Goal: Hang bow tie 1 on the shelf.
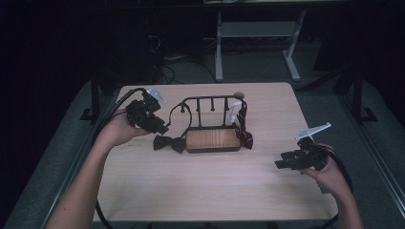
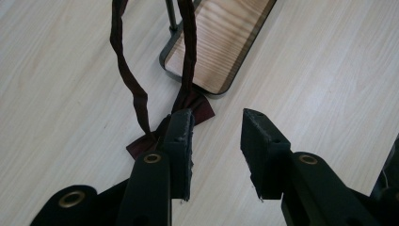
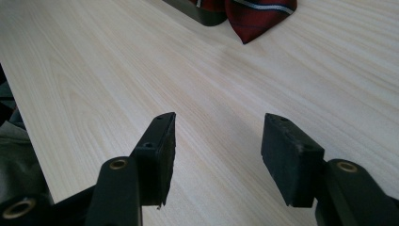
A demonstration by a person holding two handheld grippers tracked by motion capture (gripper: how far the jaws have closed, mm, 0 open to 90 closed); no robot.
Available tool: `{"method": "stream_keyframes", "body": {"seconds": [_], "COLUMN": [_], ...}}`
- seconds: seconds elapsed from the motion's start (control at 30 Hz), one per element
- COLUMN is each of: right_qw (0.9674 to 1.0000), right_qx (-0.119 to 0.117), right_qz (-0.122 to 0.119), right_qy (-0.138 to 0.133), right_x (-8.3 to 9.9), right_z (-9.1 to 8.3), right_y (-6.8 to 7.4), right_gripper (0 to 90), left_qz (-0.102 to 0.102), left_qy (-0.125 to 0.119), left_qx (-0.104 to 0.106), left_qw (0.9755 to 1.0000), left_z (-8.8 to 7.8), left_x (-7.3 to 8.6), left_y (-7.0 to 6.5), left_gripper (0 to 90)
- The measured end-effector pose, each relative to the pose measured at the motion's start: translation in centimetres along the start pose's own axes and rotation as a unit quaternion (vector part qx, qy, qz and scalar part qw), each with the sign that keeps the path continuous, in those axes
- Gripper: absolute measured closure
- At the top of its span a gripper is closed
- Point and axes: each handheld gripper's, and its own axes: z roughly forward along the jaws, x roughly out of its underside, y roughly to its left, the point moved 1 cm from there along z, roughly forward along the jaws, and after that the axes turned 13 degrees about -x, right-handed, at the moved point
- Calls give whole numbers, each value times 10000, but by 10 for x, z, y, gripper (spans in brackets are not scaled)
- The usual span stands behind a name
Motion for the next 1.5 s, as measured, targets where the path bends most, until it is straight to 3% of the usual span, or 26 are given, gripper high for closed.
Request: {"method": "stream_keyframes", "body": {"seconds": [0.23,0.87,1.5], "right_qw": [10000,10000,10000], "right_qx": [9,10,12], "right_qz": [1,13,14], "right_qy": [8,23,50], "right_x": [0,0,1], "right_z": [0,2,4], "right_y": [0,-1,-1], "right_gripper": [451,451,451], "left_qz": [-106,-161,-245], "left_qy": [-24,-58,-125], "left_qx": [15,61,83], "left_qw": [9999,9998,9996], "left_z": [2,13,21], "left_x": [9,30,42], "left_y": [0,-9,-16], "left_gripper": [621,532,449]}}
